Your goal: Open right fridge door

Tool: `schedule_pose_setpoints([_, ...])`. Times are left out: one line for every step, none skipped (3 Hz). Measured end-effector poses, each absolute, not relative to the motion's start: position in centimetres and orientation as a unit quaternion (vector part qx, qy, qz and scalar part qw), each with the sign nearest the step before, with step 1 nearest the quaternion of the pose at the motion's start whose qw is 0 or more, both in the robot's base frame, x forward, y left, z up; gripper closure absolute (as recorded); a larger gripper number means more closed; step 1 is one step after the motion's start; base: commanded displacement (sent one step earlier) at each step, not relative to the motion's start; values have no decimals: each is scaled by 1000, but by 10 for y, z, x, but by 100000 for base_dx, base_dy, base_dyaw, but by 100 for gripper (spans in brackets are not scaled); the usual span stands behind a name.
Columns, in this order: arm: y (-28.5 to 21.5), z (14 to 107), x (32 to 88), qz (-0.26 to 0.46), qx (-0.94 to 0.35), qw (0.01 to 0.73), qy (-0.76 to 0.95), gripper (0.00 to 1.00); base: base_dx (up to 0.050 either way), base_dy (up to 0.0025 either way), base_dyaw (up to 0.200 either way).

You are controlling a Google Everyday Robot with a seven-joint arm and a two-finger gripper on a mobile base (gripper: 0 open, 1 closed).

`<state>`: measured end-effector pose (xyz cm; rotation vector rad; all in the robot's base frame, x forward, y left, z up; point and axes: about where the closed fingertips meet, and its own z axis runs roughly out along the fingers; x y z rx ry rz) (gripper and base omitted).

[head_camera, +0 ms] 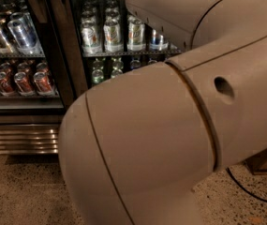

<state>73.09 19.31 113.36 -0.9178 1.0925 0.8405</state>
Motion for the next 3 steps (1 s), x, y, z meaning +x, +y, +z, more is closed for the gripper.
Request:
schedule_pose_setpoints([146,1150,704,366,-409,669,501,0,0,0,0])
schedule_pose_setpoints([97,1192,669,320,-429,683,497,0,0,0,0])
schedule_pose_setpoints([91,1186,662,284,-460,683,491,0,0,0,0])
